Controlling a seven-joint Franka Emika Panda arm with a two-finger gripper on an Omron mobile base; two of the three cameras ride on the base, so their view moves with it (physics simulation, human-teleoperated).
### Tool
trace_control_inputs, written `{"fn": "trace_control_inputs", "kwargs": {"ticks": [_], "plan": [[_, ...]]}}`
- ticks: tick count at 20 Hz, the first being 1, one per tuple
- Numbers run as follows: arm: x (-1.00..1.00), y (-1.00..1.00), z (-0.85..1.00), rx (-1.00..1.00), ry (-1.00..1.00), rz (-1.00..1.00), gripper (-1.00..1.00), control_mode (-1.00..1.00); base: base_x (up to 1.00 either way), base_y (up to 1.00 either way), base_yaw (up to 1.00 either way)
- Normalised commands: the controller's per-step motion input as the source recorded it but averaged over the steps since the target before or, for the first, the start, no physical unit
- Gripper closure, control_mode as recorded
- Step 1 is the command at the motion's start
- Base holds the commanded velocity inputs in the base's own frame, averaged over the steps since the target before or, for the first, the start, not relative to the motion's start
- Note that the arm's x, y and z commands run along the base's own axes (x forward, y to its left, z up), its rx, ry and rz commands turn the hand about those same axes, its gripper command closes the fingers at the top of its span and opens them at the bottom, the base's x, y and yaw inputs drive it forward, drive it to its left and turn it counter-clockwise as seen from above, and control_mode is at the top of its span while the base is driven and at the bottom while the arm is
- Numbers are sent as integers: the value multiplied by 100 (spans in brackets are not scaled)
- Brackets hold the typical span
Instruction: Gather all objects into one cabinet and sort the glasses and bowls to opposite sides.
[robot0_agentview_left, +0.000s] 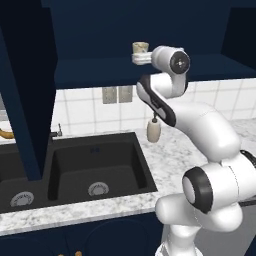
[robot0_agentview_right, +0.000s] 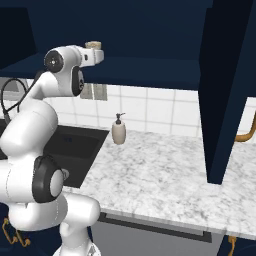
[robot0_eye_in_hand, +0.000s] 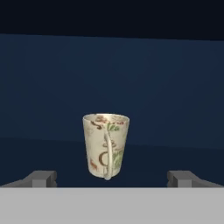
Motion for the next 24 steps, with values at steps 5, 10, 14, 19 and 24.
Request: {"fn": "trace_control_inputs", "kwargs": {"ticks": [5,10,14,19,24], "plan": [[34,15,-5,0,0,0,-100,-100,0,0,0],[57,-3,0,0,1,0,-100,-100,0,0,0],[28,0,-1,0,0,0,-100,-100,0,0,0],[2,0,-9,0,0,0,-100,-100,0,0,0],[2,0,-17,0,0,1,-100,-100,0,0,0]]}}
